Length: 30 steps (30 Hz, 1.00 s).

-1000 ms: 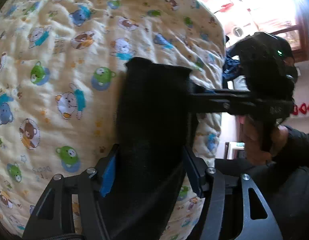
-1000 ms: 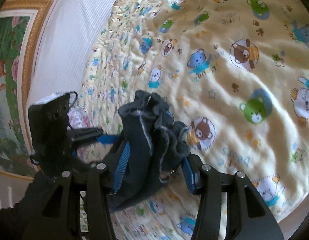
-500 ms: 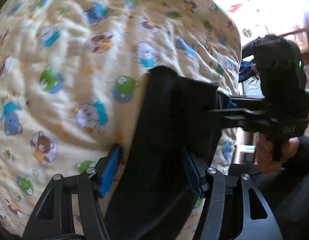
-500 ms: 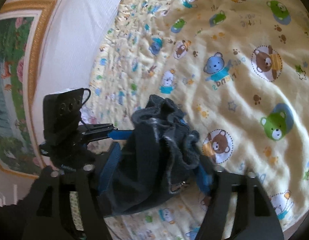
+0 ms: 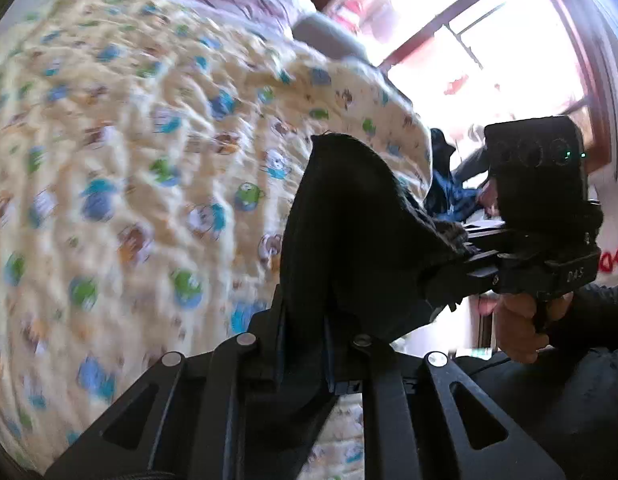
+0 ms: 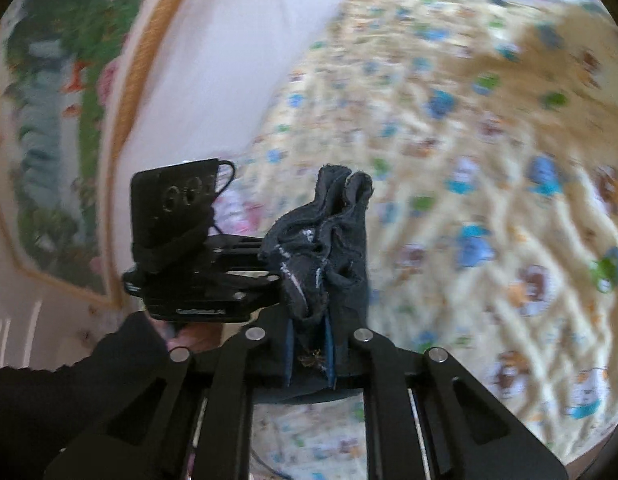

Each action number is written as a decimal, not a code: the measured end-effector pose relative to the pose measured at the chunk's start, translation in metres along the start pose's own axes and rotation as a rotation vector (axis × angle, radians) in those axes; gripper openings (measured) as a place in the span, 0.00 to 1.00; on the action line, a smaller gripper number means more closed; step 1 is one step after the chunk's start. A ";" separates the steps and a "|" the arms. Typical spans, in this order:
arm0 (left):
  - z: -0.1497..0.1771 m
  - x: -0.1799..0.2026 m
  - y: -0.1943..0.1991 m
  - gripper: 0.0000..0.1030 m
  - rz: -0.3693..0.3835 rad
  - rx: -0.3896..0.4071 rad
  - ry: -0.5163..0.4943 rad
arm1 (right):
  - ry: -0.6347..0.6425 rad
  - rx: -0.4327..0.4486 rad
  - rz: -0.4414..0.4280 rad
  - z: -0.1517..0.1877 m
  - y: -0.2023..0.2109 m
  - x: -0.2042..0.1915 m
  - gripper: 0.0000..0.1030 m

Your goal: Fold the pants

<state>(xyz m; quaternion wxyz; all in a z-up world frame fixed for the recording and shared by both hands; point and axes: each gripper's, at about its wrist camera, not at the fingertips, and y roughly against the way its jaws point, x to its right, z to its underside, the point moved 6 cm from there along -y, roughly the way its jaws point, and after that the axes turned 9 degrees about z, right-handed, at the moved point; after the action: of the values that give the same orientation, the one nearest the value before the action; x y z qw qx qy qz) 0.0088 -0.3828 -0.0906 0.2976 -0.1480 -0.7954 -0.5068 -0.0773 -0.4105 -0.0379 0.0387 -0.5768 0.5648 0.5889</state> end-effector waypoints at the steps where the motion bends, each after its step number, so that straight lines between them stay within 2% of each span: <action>1: 0.008 0.002 0.011 0.13 -0.002 0.030 0.012 | 0.017 -0.011 -0.019 0.001 -0.002 -0.008 0.13; 8: 0.074 0.002 0.059 0.13 -0.045 0.149 0.106 | 0.139 -0.141 -0.148 0.029 -0.033 -0.066 0.13; 12: 0.116 -0.017 0.085 0.14 -0.069 0.194 0.182 | 0.169 -0.234 -0.196 0.050 -0.063 -0.087 0.13; 15: 0.143 -0.031 0.088 0.14 -0.096 0.213 0.242 | 0.165 -0.299 -0.215 0.064 -0.089 -0.092 0.13; 23: 0.219 -0.054 0.101 0.16 -0.162 0.258 0.388 | 0.197 -0.434 -0.187 0.097 -0.141 -0.098 0.13; 24: 0.228 -0.055 0.105 0.14 -0.164 0.270 0.408 | 0.207 -0.447 -0.180 0.101 -0.146 -0.101 0.13; 30: 0.281 -0.056 0.137 0.14 -0.177 0.387 0.530 | 0.254 -0.482 -0.117 0.121 -0.174 -0.103 0.14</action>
<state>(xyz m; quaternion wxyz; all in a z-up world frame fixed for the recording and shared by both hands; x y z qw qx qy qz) 0.0354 -0.0670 -0.1144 0.4716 0.1178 -0.7816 -0.3910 0.0014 -0.2001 -0.1080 -0.1368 -0.6703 0.3742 0.6261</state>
